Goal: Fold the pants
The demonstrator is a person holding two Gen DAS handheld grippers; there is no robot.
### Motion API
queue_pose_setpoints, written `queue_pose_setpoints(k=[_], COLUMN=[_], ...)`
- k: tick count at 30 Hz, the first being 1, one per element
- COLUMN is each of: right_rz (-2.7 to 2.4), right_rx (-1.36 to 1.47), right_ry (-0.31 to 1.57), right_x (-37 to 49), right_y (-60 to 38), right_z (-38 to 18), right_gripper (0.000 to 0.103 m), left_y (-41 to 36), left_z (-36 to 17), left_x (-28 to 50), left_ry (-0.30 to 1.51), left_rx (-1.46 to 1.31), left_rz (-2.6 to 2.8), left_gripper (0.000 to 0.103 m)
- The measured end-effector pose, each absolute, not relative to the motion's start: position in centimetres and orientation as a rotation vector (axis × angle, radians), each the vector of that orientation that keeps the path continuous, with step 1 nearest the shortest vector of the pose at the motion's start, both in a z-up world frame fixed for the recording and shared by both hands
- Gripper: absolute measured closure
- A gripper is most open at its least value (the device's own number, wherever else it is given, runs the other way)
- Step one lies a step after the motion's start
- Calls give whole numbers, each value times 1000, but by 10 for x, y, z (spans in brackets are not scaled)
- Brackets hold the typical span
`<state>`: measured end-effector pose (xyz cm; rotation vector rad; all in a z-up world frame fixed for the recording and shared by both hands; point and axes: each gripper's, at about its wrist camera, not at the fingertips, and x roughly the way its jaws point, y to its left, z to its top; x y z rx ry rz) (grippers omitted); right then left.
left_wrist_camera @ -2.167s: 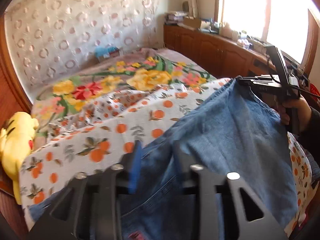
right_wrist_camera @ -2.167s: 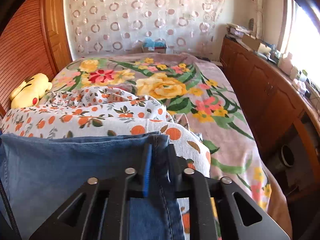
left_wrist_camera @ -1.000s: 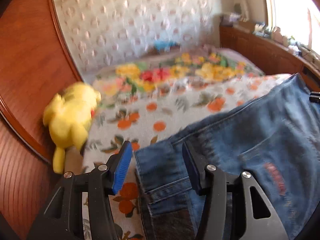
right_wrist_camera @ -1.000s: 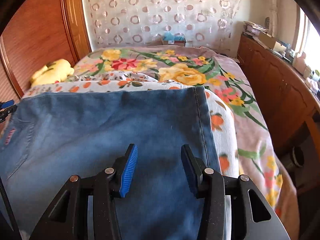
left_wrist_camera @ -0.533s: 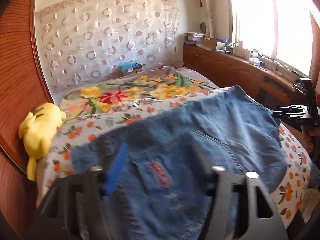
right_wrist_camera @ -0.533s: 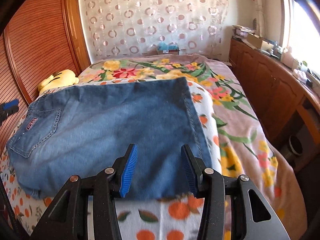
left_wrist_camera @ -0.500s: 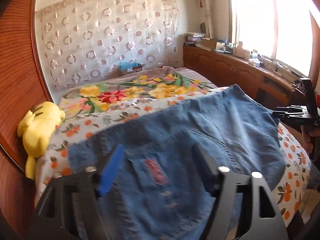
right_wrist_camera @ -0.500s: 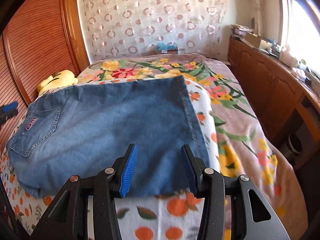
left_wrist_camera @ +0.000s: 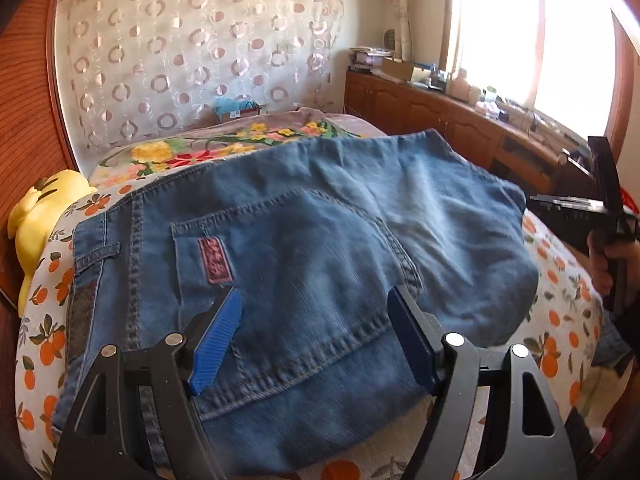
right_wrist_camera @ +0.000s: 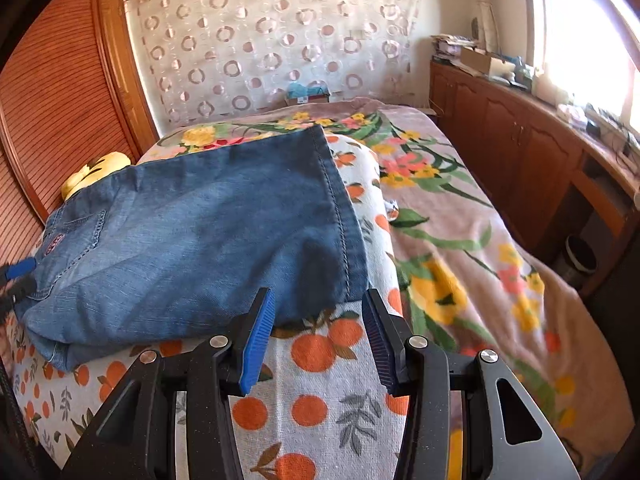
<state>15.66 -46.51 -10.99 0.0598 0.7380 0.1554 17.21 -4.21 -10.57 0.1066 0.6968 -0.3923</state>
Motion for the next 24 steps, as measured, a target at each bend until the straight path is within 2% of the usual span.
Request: queue_pose_setpoints(k=[21,22,24], right_rz=[125,131,121], right_rx=[183,180,156], right_ry=[812,811,801], right_x=[180,180,180], right_y=[-477,-476,-473], right_z=[-113,-112,-109], right_gripper=[57,71,83], left_y=[-48,-48,-50], left_z=[-114,-114,-112], left_x=[163,163,163], left_ry=[712,712,707], left_rx=[161,162,164], left_rz=[-340,-339,-334], left_gripper=[27,27,27])
